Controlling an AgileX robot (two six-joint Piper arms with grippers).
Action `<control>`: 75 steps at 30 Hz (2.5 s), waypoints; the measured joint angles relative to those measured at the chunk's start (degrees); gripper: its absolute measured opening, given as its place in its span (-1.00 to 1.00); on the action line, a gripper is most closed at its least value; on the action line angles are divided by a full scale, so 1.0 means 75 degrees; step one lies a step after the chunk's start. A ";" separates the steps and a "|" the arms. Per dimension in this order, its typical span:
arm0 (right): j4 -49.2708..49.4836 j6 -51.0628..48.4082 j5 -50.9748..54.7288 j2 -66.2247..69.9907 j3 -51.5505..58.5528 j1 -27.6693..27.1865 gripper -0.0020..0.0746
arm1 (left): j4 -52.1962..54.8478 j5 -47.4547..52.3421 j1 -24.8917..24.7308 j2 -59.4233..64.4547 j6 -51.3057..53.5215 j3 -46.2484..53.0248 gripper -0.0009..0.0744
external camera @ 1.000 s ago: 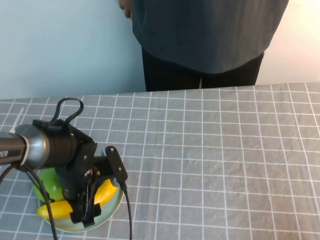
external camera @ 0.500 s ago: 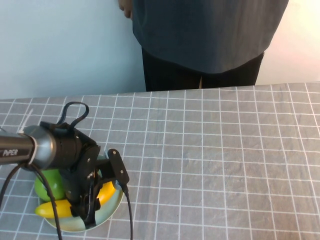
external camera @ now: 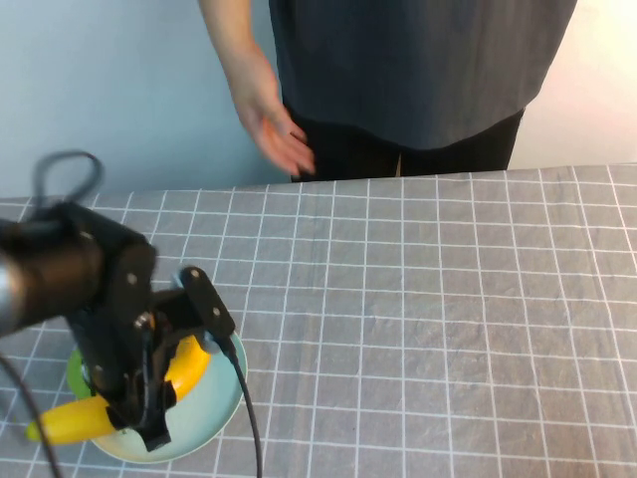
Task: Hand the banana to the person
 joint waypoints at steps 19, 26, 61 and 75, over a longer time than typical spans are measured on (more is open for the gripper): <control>0.0000 0.0000 0.0000 0.0000 0.0000 0.0000 -0.97 | -0.0787 0.2472 -0.0333 -0.2555 0.0555 -0.2413 -0.27; 0.0000 0.0000 0.0000 0.0000 0.0000 0.0000 -0.97 | -0.0544 0.2520 -0.1102 -0.1236 0.0996 -0.4937 -0.27; 0.0000 0.0000 0.0000 0.0000 0.0000 0.0000 -0.97 | 0.1482 0.2379 -0.2058 0.0864 -0.1616 -0.7353 0.80; 0.0000 0.0000 0.0000 0.0000 0.0000 0.0000 -0.97 | 0.1541 0.1975 -0.2069 -0.4943 -0.4357 -0.2057 -0.78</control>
